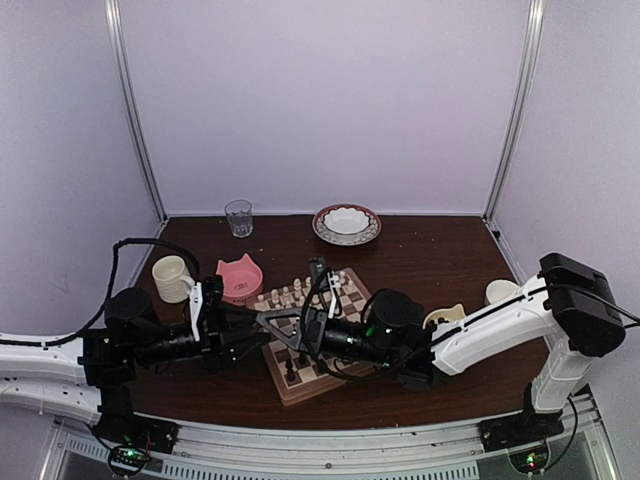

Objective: Set up the chess pieces on the board
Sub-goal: Pass from the right arm to the left

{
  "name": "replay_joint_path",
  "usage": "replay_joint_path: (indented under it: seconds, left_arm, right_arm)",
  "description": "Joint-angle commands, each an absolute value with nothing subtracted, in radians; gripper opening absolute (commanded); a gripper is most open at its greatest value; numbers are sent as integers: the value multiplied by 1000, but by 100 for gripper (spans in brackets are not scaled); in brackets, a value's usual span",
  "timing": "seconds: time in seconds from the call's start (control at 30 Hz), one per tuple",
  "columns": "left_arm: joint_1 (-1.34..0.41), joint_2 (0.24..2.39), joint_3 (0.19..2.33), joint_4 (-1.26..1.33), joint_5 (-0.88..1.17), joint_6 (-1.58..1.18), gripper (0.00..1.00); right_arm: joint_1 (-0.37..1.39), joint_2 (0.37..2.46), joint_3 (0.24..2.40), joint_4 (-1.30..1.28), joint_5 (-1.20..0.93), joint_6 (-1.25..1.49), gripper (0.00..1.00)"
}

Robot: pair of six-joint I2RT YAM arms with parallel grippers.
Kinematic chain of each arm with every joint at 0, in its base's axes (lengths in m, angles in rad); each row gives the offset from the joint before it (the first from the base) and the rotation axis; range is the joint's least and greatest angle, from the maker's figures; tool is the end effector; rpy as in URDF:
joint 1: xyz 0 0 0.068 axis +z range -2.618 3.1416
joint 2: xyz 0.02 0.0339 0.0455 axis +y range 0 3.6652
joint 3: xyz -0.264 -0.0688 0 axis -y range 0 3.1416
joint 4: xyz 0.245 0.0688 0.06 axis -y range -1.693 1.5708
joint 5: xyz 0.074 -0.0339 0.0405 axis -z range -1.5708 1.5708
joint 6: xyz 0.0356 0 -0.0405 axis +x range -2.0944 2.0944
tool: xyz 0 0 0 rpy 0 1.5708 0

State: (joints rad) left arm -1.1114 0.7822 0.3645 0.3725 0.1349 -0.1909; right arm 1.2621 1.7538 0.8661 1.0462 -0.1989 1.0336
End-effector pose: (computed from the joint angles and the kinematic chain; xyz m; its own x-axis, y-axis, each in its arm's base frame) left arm 0.0800 -0.1726 0.2501 -0.1995 -0.0208 -0.9797 0.9267 0.3208 -0.1955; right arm 0.1078 0.3611 0.2381 -0.8288 0.1731 -0.5321 -0.5495 -0.0719 0.8324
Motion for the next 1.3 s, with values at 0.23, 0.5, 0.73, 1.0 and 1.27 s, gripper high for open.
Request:
replay_joint_path:
  seconds: [0.23,0.5,0.73,1.0,1.27]
  left_arm:
    - [-1109,758,345,456,126,-167,36]
    - [-1108,765,348,456,145,-167,35]
    - [-1109,793,374,425,159,-171,23]
    - [-1109,795,376,423,143,-173,17]
    - [-1109,786,375,421,135,-172,3]
  right_arm:
    - [1267,1737,834,1182,-177,1040,6]
    - [1267,1712,796,1187,-135,1021,6]
    - [1268,1715,792,1209,-135,1020,7]
    - [1267,1707,782,1209,-128,1013,7]
    - [1267,1706,781,1183,-118,1006,10]
